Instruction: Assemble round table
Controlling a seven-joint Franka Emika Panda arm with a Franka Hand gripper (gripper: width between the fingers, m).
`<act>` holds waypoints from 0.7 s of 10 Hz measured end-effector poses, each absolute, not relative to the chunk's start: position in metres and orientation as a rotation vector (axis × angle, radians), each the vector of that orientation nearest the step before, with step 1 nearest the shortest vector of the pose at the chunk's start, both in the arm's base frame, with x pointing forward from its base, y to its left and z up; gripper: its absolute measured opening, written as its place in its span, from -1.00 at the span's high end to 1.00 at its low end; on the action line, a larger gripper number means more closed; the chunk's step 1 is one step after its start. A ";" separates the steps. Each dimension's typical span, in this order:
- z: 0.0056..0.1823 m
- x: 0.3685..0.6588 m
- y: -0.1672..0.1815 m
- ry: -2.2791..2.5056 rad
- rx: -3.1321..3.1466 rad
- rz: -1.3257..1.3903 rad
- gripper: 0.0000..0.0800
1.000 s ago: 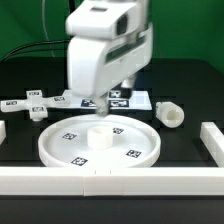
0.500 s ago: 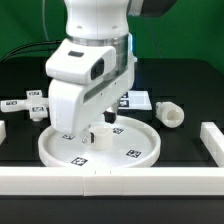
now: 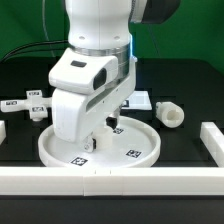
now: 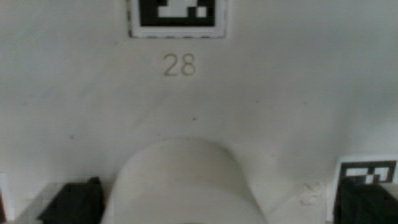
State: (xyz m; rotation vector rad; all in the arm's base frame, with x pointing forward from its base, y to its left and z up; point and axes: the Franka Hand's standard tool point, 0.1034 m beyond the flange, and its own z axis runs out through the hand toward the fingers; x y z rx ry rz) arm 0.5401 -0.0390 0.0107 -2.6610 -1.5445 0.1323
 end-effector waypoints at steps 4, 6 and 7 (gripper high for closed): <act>0.011 0.541 -0.039 -1.545 -2.662 0.130 -0.03; 0.011 0.541 -0.039 -1.545 -2.662 0.130 -0.03; 0.011 0.541 -0.039 -1.545 -2.662 0.130 -0.03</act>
Offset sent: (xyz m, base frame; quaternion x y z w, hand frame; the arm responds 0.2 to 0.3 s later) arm 0.0000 0.0000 0.0000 0.0000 0.0000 0.0000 1.0000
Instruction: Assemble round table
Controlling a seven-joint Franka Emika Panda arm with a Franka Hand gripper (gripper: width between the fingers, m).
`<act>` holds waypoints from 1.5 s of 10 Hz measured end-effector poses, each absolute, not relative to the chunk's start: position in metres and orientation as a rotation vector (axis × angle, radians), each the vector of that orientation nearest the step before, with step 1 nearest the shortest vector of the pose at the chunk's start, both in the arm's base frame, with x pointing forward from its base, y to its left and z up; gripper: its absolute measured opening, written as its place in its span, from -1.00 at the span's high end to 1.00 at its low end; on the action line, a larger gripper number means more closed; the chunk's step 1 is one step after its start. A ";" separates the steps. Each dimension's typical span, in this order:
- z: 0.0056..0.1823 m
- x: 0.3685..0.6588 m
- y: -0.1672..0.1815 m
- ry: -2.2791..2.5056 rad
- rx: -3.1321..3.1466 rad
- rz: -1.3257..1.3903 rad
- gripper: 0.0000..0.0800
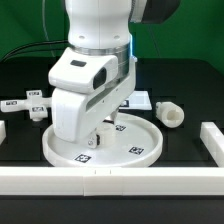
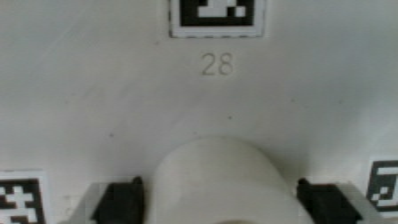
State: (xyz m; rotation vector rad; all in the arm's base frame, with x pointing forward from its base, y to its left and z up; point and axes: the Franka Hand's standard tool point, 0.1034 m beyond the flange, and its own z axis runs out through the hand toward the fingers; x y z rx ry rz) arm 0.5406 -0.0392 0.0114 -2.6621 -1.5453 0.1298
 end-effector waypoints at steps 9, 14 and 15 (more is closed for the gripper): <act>0.011 0.562 -0.005 -1.630 -2.609 0.100 -0.03; 0.011 0.563 0.020 -1.592 -2.633 0.113 -0.03; 0.011 0.563 0.026 -1.576 -2.645 0.113 -0.03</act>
Offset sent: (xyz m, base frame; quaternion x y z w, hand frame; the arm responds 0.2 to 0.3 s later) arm 0.0277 0.0269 -0.0014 -0.0188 0.0048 -0.0995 0.9948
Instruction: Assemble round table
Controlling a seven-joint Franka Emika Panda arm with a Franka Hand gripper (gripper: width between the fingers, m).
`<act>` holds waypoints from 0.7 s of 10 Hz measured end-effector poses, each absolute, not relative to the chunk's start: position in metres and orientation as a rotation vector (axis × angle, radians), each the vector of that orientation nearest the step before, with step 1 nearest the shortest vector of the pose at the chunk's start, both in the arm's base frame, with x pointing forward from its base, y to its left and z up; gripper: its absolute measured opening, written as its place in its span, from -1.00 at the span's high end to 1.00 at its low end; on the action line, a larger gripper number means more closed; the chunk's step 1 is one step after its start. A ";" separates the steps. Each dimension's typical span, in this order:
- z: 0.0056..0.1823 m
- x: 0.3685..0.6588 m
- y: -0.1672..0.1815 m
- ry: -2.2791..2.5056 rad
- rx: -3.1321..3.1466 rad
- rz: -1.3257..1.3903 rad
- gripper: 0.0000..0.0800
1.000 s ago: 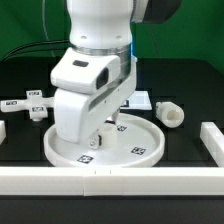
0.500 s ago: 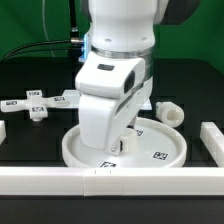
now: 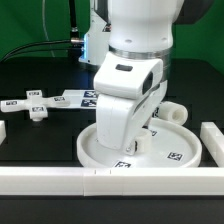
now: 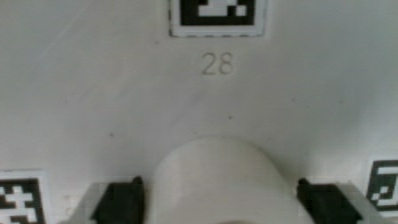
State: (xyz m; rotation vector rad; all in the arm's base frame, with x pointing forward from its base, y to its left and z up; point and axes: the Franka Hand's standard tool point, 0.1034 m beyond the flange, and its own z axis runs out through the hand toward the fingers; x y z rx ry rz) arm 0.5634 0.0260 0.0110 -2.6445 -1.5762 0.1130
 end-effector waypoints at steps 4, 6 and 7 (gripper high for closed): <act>0.011 0.563 0.028 -1.577 -2.644 0.113 -0.22; 0.011 0.563 0.028 -1.577 -2.644 0.114 -0.50; 0.010 0.563 0.028 -1.576 -2.644 0.115 -0.60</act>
Offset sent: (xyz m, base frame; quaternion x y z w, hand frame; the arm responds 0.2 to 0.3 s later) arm 0.0000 0.0000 0.0000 0.0000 0.0000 0.0000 1.0000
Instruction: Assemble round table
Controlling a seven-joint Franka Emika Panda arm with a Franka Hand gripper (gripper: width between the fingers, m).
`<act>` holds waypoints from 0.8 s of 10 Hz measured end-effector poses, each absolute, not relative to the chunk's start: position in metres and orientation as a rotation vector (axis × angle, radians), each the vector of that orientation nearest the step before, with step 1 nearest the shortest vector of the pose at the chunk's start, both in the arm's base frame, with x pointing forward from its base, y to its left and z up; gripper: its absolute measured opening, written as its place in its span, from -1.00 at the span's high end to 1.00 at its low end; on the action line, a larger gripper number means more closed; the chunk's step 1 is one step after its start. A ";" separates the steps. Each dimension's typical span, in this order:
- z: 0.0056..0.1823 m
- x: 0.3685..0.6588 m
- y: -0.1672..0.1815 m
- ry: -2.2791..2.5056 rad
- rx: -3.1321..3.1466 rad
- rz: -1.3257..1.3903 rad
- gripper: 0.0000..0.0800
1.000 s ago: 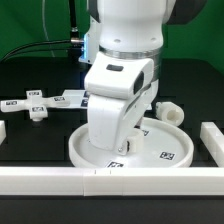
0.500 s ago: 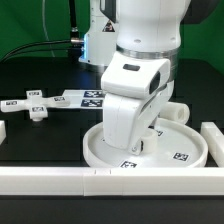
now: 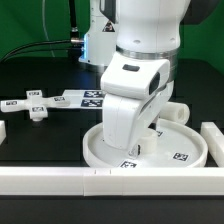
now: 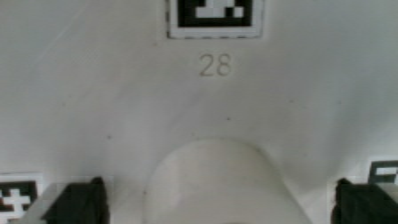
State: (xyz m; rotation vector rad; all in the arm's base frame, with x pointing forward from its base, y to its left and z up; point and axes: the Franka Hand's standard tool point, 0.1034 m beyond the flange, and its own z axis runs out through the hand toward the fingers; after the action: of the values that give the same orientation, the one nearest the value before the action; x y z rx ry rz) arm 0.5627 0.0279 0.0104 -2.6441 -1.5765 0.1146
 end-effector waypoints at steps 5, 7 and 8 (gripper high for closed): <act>0.049 0.544 0.029 -1.319 -2.808 0.123 -0.62; 0.067 0.534 0.052 -1.058 -2.938 0.118 -0.62; 0.074 0.532 0.070 -0.963 -2.980 0.116 -0.62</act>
Offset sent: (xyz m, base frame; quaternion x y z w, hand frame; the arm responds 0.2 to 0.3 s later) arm -0.0317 -0.0096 0.0370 -0.0157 -0.0316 0.1312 0.9907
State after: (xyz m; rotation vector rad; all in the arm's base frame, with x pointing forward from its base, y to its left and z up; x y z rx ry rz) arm 0.5323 0.0704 0.0738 -2.9802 -0.9628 0.1159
